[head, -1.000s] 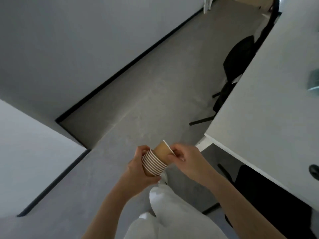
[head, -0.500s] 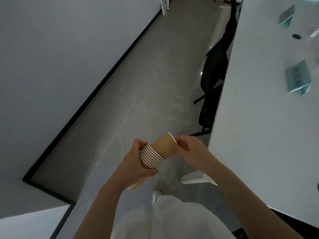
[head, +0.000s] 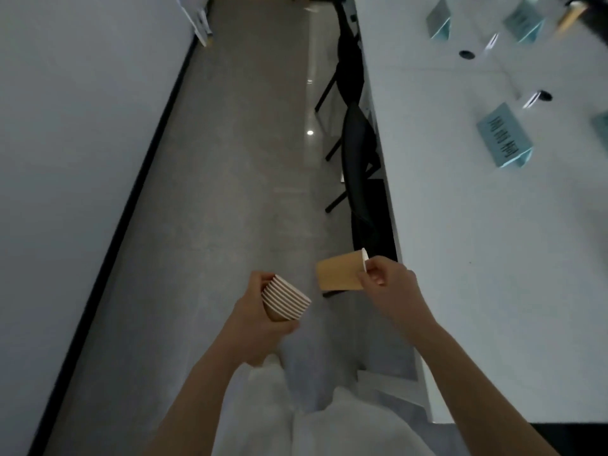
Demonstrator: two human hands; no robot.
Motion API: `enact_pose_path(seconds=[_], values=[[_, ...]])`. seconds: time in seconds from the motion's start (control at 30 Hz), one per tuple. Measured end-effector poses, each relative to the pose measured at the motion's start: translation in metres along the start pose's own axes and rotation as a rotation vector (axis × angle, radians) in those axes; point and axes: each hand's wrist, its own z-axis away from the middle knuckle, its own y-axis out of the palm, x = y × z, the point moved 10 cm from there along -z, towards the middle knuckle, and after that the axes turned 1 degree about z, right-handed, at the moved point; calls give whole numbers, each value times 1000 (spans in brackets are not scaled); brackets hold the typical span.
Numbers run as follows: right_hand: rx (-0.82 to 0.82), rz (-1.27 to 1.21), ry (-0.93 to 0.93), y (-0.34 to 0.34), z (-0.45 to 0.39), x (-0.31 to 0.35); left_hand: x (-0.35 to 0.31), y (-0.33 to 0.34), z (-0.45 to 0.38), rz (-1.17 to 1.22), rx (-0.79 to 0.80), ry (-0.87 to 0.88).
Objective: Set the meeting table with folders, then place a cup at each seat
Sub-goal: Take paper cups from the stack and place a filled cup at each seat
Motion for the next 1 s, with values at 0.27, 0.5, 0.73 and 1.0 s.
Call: enact_pose_path(seconds=[0.27, 0.5, 0.73, 1.0], values=[[-138, -83, 228, -6, -65, -13, -35, -53, -128, -23, 25, 64], [-246, -93, 358, -29, -129, -47, -78, -19, -218, -56, 161, 87], [-373, 161, 494, -100, -245, -101, -136, 20, -309, -118, 223, 92], [-207, 432, 617, -117, -354, -170, -185, 49, -373, -224, 284, 128]])
